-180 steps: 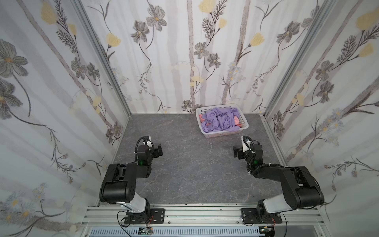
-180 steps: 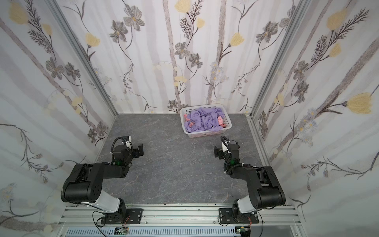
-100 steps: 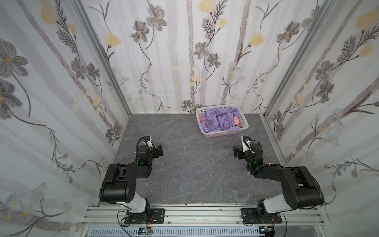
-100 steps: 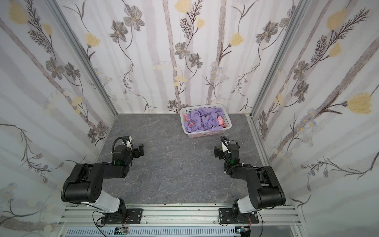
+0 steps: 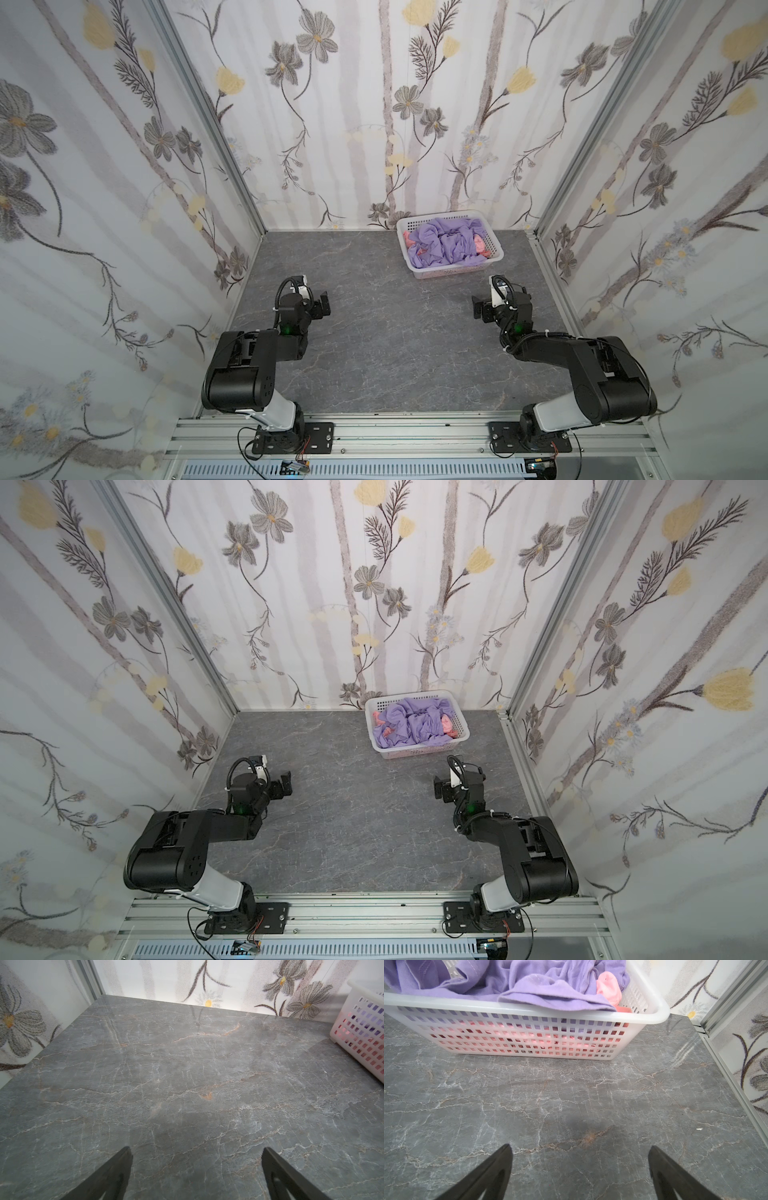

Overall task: Fold and stack t-shirts
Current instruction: Pick up the T-shirt from the bin.

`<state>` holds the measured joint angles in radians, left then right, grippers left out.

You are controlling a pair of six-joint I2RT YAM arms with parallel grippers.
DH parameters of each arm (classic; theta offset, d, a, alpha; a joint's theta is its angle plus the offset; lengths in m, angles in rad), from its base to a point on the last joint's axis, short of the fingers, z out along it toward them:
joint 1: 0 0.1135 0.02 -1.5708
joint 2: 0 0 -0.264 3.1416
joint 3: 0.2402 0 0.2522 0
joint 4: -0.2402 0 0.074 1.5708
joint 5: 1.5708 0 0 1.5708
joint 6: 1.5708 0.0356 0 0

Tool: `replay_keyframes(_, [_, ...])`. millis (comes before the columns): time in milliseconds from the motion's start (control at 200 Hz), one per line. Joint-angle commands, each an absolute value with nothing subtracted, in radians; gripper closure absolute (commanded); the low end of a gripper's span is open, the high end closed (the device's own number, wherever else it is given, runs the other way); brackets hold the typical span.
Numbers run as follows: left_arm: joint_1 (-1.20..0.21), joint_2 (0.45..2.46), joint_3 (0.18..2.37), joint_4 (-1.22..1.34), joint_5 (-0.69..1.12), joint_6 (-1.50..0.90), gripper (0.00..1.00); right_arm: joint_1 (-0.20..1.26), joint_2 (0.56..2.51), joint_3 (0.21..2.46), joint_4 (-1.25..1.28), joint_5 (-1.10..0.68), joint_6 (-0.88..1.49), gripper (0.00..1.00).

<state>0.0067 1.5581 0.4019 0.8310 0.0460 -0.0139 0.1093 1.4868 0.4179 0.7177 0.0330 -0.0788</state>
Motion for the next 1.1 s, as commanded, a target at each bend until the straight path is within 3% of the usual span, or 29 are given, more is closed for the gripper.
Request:
replay_keyframes(0, [0.008, 1.559, 0.405, 0.863, 0.038, -0.002, 0.0, 0.109, 1.485, 0.421, 0.737, 0.029, -0.078, 0.0])
replay_keyframes(65, [0.005, 1.556, 0.408, 0.865, 0.025, 0.0, 0.0, 0.109, 1.476, 0.425, 0.733, 0.033, -0.076, 0.0])
replay_keyframes(125, [0.0, 1.521, 0.456, 0.757, 0.002, 0.0, 0.0, 0.111, 1.431, 0.492, 0.581, 0.058, -0.069, 0.0])
replay_keyframes(255, [-0.023, 1.409, 0.705, 0.242, 0.016, 0.042, 0.0, 0.112, 1.319, 0.671, 0.259, -0.024, -0.095, 0.0])
replay_keyframes(425, [-0.034, 1.242, 0.79, 0.109, 0.121, 0.027, 0.0, 0.111, 1.23, 0.88, 0.01, -0.021, -0.067, 0.0])
replay_keyframes(530, [-0.034, 1.149, 0.827, 0.048, 0.102, -0.042, 0.0, 0.102, 1.235, 0.925, -0.008, 0.088, 0.003, 0.0])
replay_keyframes(649, [-0.034, 1.12, 0.93, -0.104, 0.085, -0.147, 0.0, 0.074, 1.307, 1.105, -0.241, 0.01, 0.045, 0.0])
replay_keyframes(729, [-0.034, 1.157, 1.016, -0.201, 0.163, -0.151, 0.0, 0.071, 1.347, 1.148, -0.238, -0.054, 0.019, 0.0])
replay_keyframes(939, [-0.037, 1.216, 1.054, -0.179, 0.282, -0.248, 0.0, 0.071, 1.656, 1.466, -0.417, -0.288, -0.025, 0.04])
replay_keyframes(1094, [-0.044, 1.254, 1.071, -0.216, 0.27, -0.208, 0.0, 0.089, 1.8, 1.583, -0.481, -0.259, -0.046, 0.04])
